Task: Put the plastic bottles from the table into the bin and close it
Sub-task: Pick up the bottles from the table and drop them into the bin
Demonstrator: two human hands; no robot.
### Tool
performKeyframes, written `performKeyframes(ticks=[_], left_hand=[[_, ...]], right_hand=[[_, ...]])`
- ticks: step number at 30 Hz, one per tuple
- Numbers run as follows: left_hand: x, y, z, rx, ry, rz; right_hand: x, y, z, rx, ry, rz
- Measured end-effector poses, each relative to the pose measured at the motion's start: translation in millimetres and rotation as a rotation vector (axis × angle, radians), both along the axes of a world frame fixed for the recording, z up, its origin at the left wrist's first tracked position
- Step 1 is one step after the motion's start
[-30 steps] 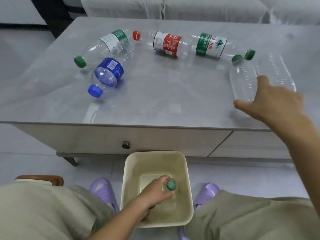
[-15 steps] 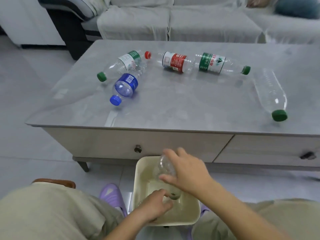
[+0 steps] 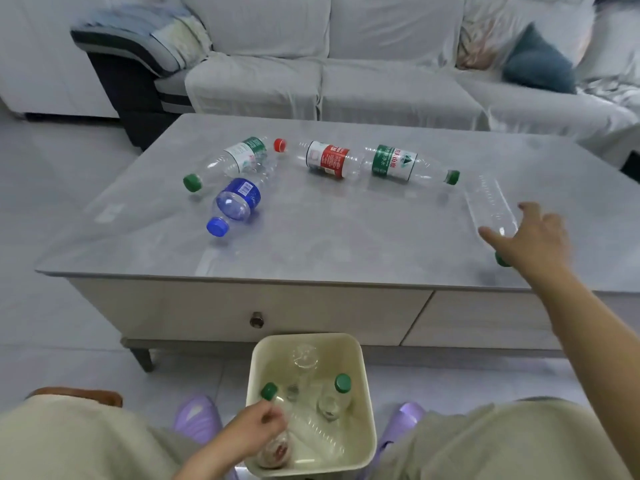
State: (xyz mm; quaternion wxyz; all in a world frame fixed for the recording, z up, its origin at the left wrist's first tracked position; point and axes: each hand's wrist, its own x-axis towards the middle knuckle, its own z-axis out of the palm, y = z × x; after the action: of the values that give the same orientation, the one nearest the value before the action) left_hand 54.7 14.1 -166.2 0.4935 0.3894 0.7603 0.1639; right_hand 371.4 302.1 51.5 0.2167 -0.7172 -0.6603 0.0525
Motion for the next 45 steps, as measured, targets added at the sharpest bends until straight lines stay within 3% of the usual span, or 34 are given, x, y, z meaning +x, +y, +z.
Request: performKeyframes(ticks=[1, 3, 6, 9, 11, 14, 19, 22, 25, 28, 31, 33, 37, 41, 45], left_hand=[[1.1, -1.7, 5.8, -0.014, -0.002, 0.002], [3.8, -4.6, 18.3, -0.025, 0.015, 0.024], [2.0, -3.5, 18.4, 0.026, 0.021, 0.066], [2.9, -1.0, 20.2, 0.032, -0.002, 0.132], [1.7, 0.1, 20.1, 0.029, -0.045, 0.199], [-2.1, -0.7, 20.3, 0.054, -0.098, 0.352], [-5.3, -4.8, 21.6, 0.045, -0.152, 0.471], [-3.4, -4.8, 25.5, 0.057, -0.161, 0.473], [-6.4, -0.1, 35.7, 0.12, -0.126, 0.518], [-15.9, 12.1, 50.0, 0.246, -0.131, 0.572], [-30.4, 33.5, 75.8, 0.344, -0.122, 0.469], [-38.4, 48.5, 91.8, 0.372, -0.099, 0.358], [-46.7, 63.9, 108.8, 0.399, -0.095, 0.264], [-49.2, 57.5, 105.7, 0.399, -0.112, 0.298], [-60.4, 51.9, 104.6, 0.432, -0.16, 0.397]], right_hand=[[7.9, 2.3, -12.1, -0.119, -0.032, 0.028], [14.6, -3.5, -27.7, -0.172, -0.027, 0.064], [11.1, -19.1, -14.6, 0.074, 0.086, 0.022], [11.3, -36.3, 21.7, 0.418, 0.4, 0.135], [6.7, -59.7, 48.9, 0.45, 0.443, 0.249], [-35.2, -122.3, 63.5, 0.271, 0.431, 0.548], [-101.4, -186.2, -48.7, -0.155, -0.183, 0.79], [-121.0, -189.2, -115.9, -0.444, -0.279, 0.876], [-129.2, -173.4, -128.9, -0.395, -0.177, 0.83], [-133.3, -142.0, -96.0, -0.25, -0.007, 0.791], [-149.5, -109.1, -46.5, -0.075, 0.242, 0.756], [-176.1, -86.4, -19.8, -0.007, 0.294, 0.767], [-273.4, -54.6, -5.2, 0.042, 0.112, 0.88], [-362.5, -46.9, -35.5, 0.339, -0.401, 1.003], [-380.5, -48.6, -41.7, 0.471, -0.658, 1.09]])
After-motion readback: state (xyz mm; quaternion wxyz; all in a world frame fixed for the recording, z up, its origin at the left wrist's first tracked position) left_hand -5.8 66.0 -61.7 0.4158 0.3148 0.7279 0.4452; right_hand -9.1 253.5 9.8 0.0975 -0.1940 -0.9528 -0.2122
